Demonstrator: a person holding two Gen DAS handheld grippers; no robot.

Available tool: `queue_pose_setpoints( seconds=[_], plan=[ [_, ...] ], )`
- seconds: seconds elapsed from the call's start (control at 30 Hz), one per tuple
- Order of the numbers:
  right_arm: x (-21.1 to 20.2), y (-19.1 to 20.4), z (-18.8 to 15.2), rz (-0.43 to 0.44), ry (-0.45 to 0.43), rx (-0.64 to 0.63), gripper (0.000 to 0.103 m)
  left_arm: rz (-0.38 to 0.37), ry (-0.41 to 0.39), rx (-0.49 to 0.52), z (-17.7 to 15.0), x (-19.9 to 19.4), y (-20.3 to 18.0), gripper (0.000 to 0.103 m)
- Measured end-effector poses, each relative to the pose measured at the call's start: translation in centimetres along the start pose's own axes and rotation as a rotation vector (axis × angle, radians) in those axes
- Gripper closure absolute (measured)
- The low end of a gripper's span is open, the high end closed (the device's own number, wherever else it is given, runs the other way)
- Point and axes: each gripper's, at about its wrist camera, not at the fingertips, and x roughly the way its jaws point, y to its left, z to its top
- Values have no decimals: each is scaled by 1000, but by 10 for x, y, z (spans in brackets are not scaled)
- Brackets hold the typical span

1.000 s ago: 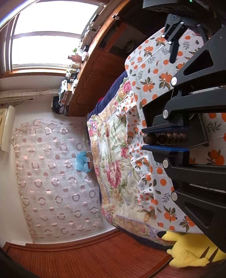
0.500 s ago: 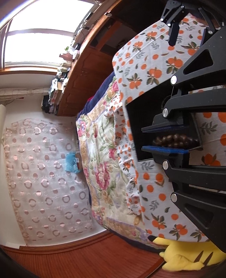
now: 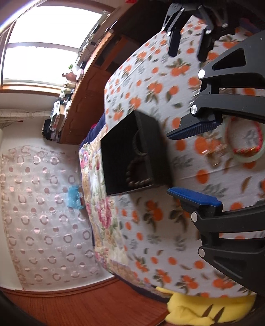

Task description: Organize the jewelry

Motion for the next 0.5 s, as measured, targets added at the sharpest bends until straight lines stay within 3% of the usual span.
queue_pose_setpoints(
  seconds=[0.2, 0.5],
  plan=[
    [-4, 2, -16, -27, 29, -13, 39, -33, 16, 12, -23, -7, -19, 56],
    [-3, -3, -31, -45, 66, -1, 39, -84, 32, 45, -33, -4, -51, 56]
  ],
)
